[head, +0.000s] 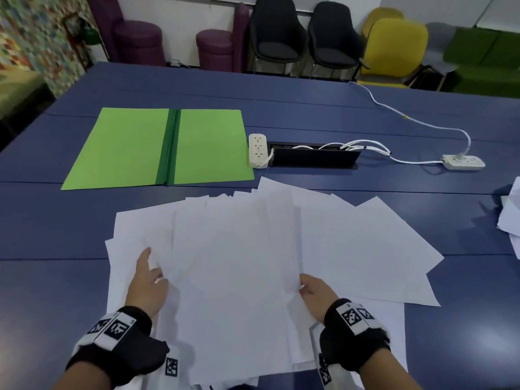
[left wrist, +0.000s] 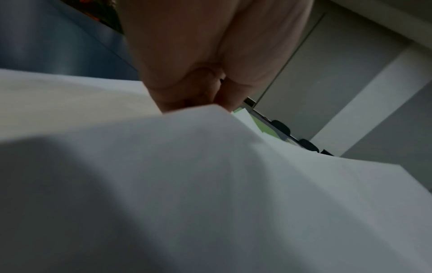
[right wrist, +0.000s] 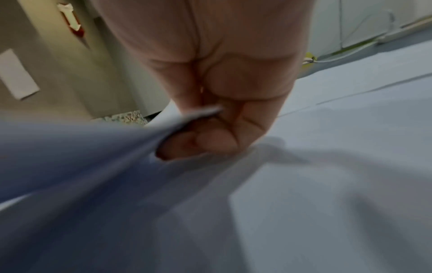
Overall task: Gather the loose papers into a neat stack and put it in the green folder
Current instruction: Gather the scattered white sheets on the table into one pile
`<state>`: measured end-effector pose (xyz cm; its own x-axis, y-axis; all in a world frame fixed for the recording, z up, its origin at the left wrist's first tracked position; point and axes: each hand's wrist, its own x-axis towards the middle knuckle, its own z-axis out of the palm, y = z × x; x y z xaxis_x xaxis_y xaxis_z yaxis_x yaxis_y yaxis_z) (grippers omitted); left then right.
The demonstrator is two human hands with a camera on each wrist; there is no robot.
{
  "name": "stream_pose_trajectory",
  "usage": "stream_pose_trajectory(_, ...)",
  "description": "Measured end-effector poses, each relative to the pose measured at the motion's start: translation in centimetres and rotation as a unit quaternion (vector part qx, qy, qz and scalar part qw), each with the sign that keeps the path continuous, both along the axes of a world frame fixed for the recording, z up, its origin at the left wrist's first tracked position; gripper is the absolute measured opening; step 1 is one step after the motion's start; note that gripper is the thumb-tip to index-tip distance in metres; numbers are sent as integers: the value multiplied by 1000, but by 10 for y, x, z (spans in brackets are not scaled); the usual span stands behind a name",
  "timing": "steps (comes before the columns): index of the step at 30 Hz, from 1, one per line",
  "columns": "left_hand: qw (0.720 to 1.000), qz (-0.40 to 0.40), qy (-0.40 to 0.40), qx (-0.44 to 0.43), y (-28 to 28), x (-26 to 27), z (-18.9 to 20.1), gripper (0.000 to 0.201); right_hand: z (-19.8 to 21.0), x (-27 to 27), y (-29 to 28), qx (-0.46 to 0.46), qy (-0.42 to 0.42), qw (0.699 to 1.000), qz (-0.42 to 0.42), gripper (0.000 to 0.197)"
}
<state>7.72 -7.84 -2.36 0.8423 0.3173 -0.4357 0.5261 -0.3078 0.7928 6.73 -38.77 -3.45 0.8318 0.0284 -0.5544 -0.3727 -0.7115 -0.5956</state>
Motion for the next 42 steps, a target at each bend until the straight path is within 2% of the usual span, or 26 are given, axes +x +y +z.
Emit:
stream_pose_trajectory(3, 1000, -21, -7, -5, 2, 7, 3, 65, -1, 2, 3, 32, 40, 998, 28, 31)
stream_pose_trajectory(4, 999, -33, -2, -11, 3, 10, 3, 63, -1, 3, 2, 54, 34, 998, -4, 25)
stream_pose_trajectory(6, 997, -70, 3, -21, 2, 13, 6, 60, 3, 7, 3, 146, 20, 978, -145, 10)
stream_pose_trajectory(7, 996, -87, 3, -30, 0, 13, 8, 59, 4, 10, 3, 190, 16, 960, -203, 16)
stream_pose_trajectory(8, 994, -103, 4, -42, -1, 14, 10, 57, 4, 13, 5, 212, 13, 951, -224, 24)
stream_pose_trajectory(11, 985, -148, 7, -90, -9, 16, 12, 50, 9, 13, 23, 217, -2, 967, -131, 35)
stream_pose_trajectory(14, 981, -164, 6, -107, -18, 16, 11, 41, 4, 12, 35, 183, -12, 982, -42, 51)
stream_pose_trajectory(17, 984, -153, -17, -84, -22, 13, 8, 40, 2, 13, 39, 239, -21, 968, -80, 44)
stream_pose_trajectory(19, 992, -89, -47, -79, -19, 12, 5, 43, 1, 15, 39, 335, -11, 934, -121, 41)
stream_pose_trajectory(21, 991, -31, -37, -122, -12, 13, 1, 59, 2, 16, 37, 392, -10, 911, -129, 42)
stream_pose_trajectory(23, 981, -17, 12, -192, -3, 14, -6, 74, 4, 16, 37, 397, -9, 909, -126, 43)
stream_pose_trajectory(25, 972, -29, 50, -227, -1, 16, -10, 65, 3, 16, 39, 381, -7, 917, -118, 43)
stream_pose_trajectory(28, 981, -18, 58, -185, -3, 17, -13, 33, 3, 20, 37, 277, -60, 947, -152, 26)
stream_pose_trajectory(29, 984, -13, 52, -168, -2, 17, -14, 29, 4, 22, 30, 196, -87, 959, -187, 26)
stream_pose_trajectory(30, 987, -7, 47, -154, 0, 18, -16, 27, 6, 25, 22, 87, -110, 968, -208, 34)
stream_pose_trajectory(31, 988, -1, 44, -147, 1, 18, -19, 27, 8, 26, 13, -34, -110, 976, -186, 47)
stream_pose_trajectory(33, 989, 13, 42, -143, 4, 17, -22, 28, 9, 23, 3, -207, -42, 976, -58, 62)
stream_pose_trajectory(34, 988, 16, 42, -144, 3, 16, -22, 28, 7, 20, 5, -236, -8, 972, 2, 65)
stream_pose_trajectory(36, 988, 9, 38, -146, -1, 16, -21, 28, 5, 14, 18, -218, 19, 973, 79, 64)
stream_pose_trajectory(39, 993, -17, 15, -116, -7, 16, -18, 25, 5, 11, 35, -160, -10, 977, 141, 56)
stream_pose_trajectory(40, 994, -22, 11, -107, -7, 16, -16, 24, 6, 12, 33, -151, -29, 980, 125, 54)
stream_pose_trajectory(42, 993, -20, 10, -116, -4, 15, -16, 24, 6, 14, 17, -176, -46, 983, 16, 59)
